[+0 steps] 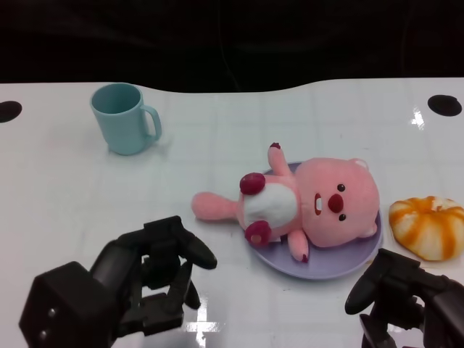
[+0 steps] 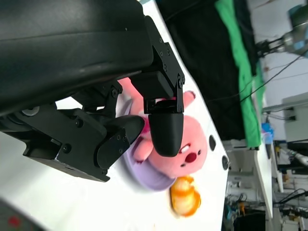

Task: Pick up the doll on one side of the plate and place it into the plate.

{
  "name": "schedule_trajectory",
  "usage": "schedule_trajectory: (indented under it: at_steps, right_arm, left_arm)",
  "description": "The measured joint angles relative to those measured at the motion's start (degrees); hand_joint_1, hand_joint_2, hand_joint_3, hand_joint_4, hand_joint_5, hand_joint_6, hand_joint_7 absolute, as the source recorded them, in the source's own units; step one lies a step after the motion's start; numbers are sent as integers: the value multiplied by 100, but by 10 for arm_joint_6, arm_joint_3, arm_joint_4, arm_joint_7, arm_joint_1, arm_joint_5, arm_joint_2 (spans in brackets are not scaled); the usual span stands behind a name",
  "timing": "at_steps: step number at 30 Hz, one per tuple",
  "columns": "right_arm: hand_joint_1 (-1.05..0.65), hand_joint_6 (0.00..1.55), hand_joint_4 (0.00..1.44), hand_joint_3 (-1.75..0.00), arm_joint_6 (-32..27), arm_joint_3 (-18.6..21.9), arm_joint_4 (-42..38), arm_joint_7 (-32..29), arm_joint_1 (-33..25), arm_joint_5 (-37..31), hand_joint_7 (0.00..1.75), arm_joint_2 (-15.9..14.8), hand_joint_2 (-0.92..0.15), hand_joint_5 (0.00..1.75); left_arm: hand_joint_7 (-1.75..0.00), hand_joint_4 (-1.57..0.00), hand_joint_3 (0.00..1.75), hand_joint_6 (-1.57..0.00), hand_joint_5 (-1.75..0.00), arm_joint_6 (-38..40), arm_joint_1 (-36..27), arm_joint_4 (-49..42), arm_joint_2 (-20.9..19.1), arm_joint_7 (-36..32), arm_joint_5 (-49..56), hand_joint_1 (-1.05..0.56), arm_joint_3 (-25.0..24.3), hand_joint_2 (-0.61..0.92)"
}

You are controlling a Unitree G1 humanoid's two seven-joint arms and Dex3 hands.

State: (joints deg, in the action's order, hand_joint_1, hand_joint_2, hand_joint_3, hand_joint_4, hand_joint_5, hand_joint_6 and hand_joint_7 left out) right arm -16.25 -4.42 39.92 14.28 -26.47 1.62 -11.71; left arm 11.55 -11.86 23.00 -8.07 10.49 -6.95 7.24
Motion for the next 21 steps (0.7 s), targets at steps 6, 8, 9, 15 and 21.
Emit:
schedule_trajectory:
  at_steps: [6, 8, 9, 15, 21]
  right_arm:
    - [-9, 50, 58, -107, 1, 3, 0, 2, 0, 2, 153, -1, -61, 175]
    - [-9, 50, 59, -107, 2, 4, 0, 3, 0, 2, 152, -2, -61, 175]
    - [-10, 50, 59, -107, 2, 4, 0, 3, 0, 2, 152, -2, -62, 175]
    - [-10, 50, 58, -106, 2, 4, 0, 4, -2, 6, 151, -4, -63, 175]
    - [-11, 50, 58, -109, -23, 7, 10, 5, -5, 28, 152, -3, -63, 175]
  left_arm:
    - [-154, -81, 135, -74, -175, 72, -24, 55, -12, 15, -29, -10, -4, 44]
    - [-156, -82, 137, -74, -175, 87, -24, 53, -11, 29, -54, -12, -10, 42]
    - [-156, -83, 138, -75, -175, 96, -24, 50, -9, 36, -72, -11, -16, 41]
    - [-155, -85, 137, -78, -175, 153, -19, 25, -6, 49, -132, -12, -41, 41]
    - [-159, -82, 133, -74, -175, 168, -1, 10, -6, 51, -144, -15, -53, 43]
